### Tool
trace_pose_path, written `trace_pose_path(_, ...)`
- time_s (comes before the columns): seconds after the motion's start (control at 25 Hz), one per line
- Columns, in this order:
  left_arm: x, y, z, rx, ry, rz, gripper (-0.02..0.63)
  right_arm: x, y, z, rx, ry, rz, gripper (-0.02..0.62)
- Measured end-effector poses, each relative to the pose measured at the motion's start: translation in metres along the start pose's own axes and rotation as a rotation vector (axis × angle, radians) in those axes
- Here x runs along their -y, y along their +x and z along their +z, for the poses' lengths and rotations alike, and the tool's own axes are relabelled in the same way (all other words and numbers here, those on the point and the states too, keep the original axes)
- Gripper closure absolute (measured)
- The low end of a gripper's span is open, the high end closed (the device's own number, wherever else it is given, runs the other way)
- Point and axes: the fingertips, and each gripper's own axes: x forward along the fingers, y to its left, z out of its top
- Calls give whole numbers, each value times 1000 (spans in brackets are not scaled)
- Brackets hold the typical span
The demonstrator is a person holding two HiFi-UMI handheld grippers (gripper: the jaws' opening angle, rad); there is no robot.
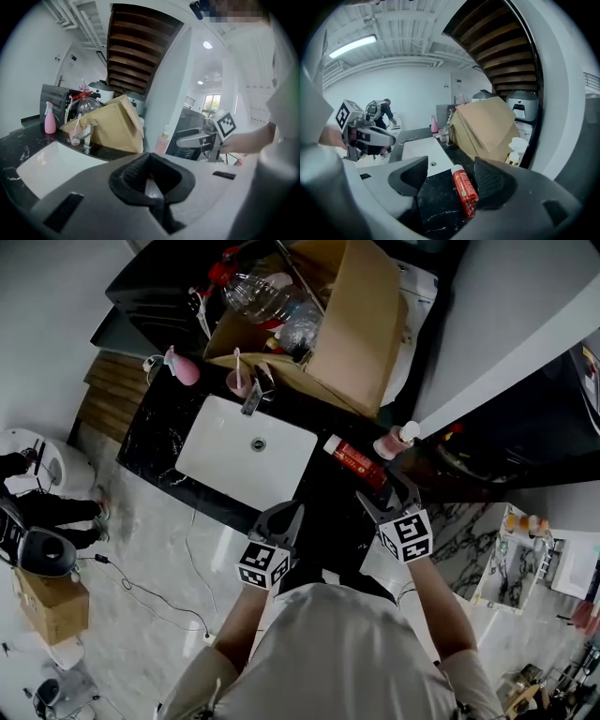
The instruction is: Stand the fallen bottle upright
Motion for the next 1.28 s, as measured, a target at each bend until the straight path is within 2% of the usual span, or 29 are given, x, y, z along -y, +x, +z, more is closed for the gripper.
trace_pose_path(0.36,-25,20,-5,-26,-10,-41,600,2,42,-10,-90,-31,2,291)
trace_pose_path(0.8,-49,53,-14,-67,-16,-79,600,8,102,-49,-244,-87,31,287)
trace_pose_path(1.28,-68,74,-25,-94,-30,-88,600,17,158,-101,-515,-220,69,287)
